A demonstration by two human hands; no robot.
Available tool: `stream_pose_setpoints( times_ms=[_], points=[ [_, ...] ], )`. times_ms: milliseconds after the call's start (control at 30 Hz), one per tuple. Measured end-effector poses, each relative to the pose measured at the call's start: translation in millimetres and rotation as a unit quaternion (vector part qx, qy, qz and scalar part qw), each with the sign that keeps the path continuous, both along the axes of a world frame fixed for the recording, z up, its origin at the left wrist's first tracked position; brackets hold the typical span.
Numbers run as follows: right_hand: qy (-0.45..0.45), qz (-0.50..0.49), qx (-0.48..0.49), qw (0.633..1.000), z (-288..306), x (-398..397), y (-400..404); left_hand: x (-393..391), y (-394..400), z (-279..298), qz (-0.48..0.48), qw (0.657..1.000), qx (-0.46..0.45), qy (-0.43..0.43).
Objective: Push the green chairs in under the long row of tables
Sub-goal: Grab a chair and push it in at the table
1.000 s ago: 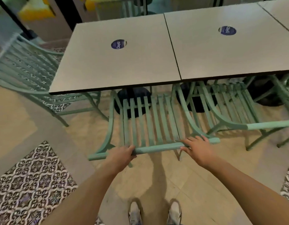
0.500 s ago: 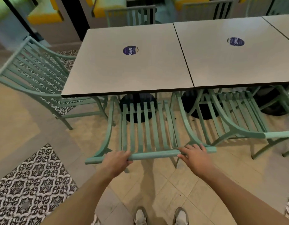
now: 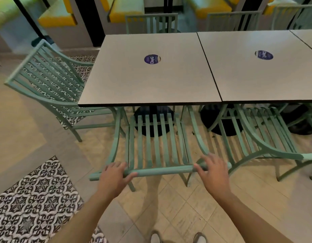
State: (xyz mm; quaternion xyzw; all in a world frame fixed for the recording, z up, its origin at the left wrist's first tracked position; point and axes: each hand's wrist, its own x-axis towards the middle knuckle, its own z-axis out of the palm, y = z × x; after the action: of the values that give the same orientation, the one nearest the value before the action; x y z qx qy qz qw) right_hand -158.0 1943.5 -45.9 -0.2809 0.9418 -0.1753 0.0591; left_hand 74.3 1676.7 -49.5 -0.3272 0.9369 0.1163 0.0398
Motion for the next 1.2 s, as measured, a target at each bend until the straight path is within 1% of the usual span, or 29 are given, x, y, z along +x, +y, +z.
stream_pose_setpoints(
  times_ms=[33, 67, 100, 133, 167, 200, 233, 267, 300, 367, 433, 467, 500, 633, 700, 767, 800, 867, 967, 1033, 1100, 1200],
  points=[
    [-0.009, -0.094, -0.069, 0.993, 0, -3, 2, 8, -1, 2, 0.085, 0.994, 0.005, 0.069],
    [-0.049, -0.203, -0.144, 0.967, 1, -7, 4, 18, -4, 2, 0.18, 0.976, 0.012, 0.125],
    [-0.118, -0.317, -0.223, 0.914, 3, -13, 7, 26, -6, 1, 0.282, 0.944, 0.042, 0.166],
    [-0.206, -0.42, -0.298, 0.832, 5, -18, 6, 33, -10, 0, 0.382, 0.896, 0.105, 0.201],
    [-0.297, -0.491, -0.359, 0.736, 4, -23, 6, 38, -14, -2, 0.472, 0.827, 0.197, 0.234],
    [-0.377, -0.524, -0.4, 0.651, 2, -27, 6, 39, -16, -4, 0.54, 0.742, 0.293, 0.267],
    [-0.436, -0.527, -0.422, 0.595, 2, -29, 3, 38, -18, -6, 0.587, 0.651, 0.382, 0.293],
    [-0.472, -0.52, -0.434, 0.565, 2, -30, -2, 36, -17, -5, 0.609, 0.569, 0.457, 0.312],
    [-0.491, -0.509, -0.446, 0.548, 2, -30, -8, 31, -17, -3, 0.611, 0.513, 0.509, 0.324],
    [-0.502, -0.506, -0.468, 0.522, -2, -29, -20, 20, -15, -1, 0.604, 0.443, 0.558, 0.357],
    [-0.502, -0.517, -0.479, 0.501, -3, -29, -27, 9, -14, 0, 0.611, 0.385, 0.568, 0.395],
    [-0.502, -0.526, -0.481, 0.49, -3, -29, -29, 5, -14, 1, 0.614, 0.371, 0.566, 0.405],
    [-0.5, -0.531, -0.482, 0.485, -3, -31, -30, 2, -14, 3, 0.617, 0.367, 0.564, 0.409],
    [-0.484, -0.548, -0.484, 0.482, -2, -34, -39, -4, -24, 9, 0.612, 0.378, 0.562, 0.407],
    [-0.476, -0.554, -0.479, 0.486, -1, -34, -45, -10, -32, 10, 0.611, 0.378, 0.565, 0.407],
    [-0.467, -0.552, -0.473, 0.503, 0, -37, -51, -17, -40, 13, 0.609, 0.378, 0.568, 0.404],
    [-0.465, -0.548, -0.477, 0.505, 2, -38, -55, -20, -44, 13, 0.61, 0.378, 0.567, 0.404],
    [-0.465, -0.542, -0.479, 0.511, 7, -41, -64, -27, -53, 13, 0.612, 0.384, 0.558, 0.408],
    [-0.462, -0.541, -0.484, 0.509, 15, -44, -78, -33, -68, 11, 0.609, 0.395, 0.552, 0.412],
    [-0.454, -0.553, -0.479, 0.51, 18, -46, -84, -36, -76, 9, 0.604, 0.394, 0.558, 0.411],
    [-0.448, -0.564, -0.482, 0.499, 22, -48, -91, -40, -84, 8, 0.603, 0.396, 0.559, 0.409],
    [-0.444, -0.563, -0.479, 0.506, 20, -52, -97, -46, -91, 6, 0.612, 0.39, 0.556, 0.404]
  ],
)
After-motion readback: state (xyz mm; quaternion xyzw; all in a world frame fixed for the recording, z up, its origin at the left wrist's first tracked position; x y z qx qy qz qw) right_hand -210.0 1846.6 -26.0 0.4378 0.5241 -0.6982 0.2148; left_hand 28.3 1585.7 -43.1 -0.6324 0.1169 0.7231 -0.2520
